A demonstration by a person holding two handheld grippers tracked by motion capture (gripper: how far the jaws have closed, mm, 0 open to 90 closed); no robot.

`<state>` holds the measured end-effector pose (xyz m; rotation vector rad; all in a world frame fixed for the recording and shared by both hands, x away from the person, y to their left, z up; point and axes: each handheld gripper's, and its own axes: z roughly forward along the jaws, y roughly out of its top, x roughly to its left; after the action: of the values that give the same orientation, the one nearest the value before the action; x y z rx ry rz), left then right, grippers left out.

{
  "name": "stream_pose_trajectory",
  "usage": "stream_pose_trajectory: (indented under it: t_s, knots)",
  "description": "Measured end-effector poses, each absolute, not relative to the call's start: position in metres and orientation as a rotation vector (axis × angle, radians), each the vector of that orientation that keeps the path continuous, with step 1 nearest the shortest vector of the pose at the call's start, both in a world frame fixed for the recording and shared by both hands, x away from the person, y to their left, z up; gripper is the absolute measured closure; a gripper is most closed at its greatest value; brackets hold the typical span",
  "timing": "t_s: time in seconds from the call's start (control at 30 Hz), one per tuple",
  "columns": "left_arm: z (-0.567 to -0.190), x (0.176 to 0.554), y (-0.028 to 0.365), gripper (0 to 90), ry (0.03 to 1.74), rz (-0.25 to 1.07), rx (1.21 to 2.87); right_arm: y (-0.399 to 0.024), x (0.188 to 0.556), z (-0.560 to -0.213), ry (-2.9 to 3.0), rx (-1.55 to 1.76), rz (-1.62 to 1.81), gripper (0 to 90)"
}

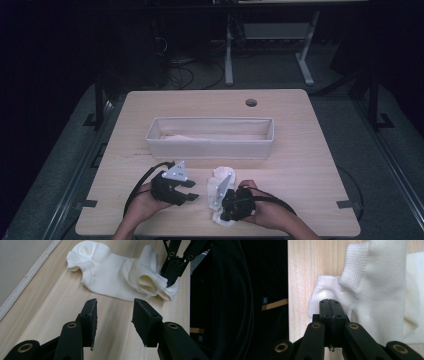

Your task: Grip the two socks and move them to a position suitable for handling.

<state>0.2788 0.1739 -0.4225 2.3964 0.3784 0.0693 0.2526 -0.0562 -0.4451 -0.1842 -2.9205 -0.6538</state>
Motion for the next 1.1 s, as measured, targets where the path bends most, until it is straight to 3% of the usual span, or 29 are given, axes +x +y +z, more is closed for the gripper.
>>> stream_pose_trajectory:
  t_s: [1.1]
  knots:
    - [-0.422, 0.277, 0.173, 54.7, 0.377, 0.066, 2.383, -0.069, 0.276, -0.383, -2.974, -0.247, -0.786, 90.0]
